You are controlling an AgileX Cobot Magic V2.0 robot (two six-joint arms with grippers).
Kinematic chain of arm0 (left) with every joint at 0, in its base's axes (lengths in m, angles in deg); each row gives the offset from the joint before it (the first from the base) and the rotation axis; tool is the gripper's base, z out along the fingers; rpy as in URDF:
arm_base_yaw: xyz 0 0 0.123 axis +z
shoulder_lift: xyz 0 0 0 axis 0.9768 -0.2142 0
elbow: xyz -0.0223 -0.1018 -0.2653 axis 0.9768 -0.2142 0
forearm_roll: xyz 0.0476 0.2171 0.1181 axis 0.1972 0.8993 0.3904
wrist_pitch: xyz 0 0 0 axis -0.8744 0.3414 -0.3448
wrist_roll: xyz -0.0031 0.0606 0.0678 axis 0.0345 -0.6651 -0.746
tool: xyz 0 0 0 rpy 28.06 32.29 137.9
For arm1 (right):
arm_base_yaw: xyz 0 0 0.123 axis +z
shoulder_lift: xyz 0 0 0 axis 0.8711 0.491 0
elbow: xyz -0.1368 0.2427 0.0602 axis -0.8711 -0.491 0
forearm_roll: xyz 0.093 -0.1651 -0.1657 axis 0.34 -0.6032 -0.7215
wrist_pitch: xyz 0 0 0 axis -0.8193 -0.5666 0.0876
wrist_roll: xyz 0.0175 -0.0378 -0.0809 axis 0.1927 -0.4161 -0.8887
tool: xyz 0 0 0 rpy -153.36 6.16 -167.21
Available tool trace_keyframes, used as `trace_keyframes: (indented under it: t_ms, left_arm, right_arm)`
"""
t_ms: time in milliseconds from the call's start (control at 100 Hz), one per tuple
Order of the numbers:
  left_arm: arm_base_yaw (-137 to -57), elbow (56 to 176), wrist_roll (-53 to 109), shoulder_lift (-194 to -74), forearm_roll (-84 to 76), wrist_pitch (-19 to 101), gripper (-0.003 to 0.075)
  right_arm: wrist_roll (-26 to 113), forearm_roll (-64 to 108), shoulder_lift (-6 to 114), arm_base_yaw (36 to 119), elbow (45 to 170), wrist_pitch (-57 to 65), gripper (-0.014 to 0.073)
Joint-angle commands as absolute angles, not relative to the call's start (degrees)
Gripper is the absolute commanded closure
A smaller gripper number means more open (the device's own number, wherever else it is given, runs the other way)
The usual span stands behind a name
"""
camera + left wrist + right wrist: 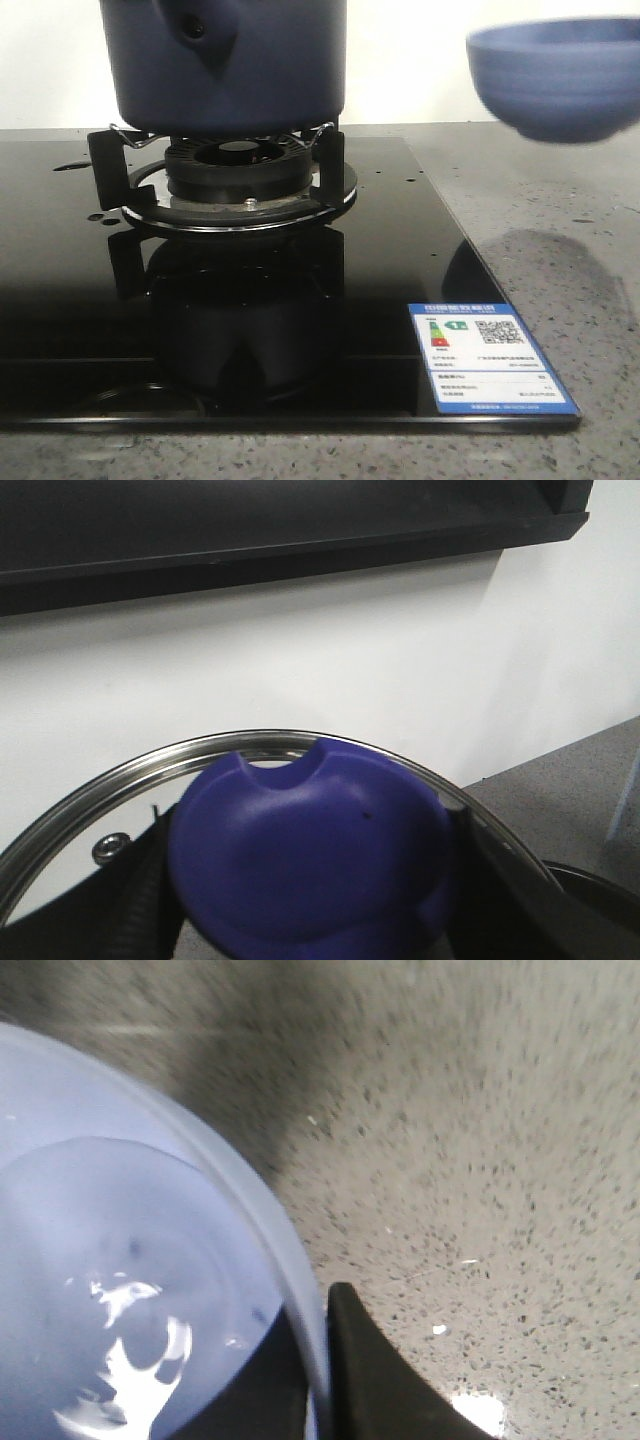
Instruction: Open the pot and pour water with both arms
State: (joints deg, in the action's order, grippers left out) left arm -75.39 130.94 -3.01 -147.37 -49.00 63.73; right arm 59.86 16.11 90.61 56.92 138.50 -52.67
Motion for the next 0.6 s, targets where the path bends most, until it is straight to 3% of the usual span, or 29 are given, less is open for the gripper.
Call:
trace_keyframes:
  t_ms: [0, 590]
  left_arm:
    - [-75.38, 133.26, -2.70, -145.91, -52.51, 60.57, 0.0365]
    - [-75.38, 133.26, -2.70, -146.13, -52.03, 55.06, 0.0365]
  right_arm:
    - [59.31, 18.14, 87.96, 57.23, 144.63, -54.53, 0.0653]
    - [62.39, 20.89, 94.27, 73.35, 168.11, -56.35, 0.0653]
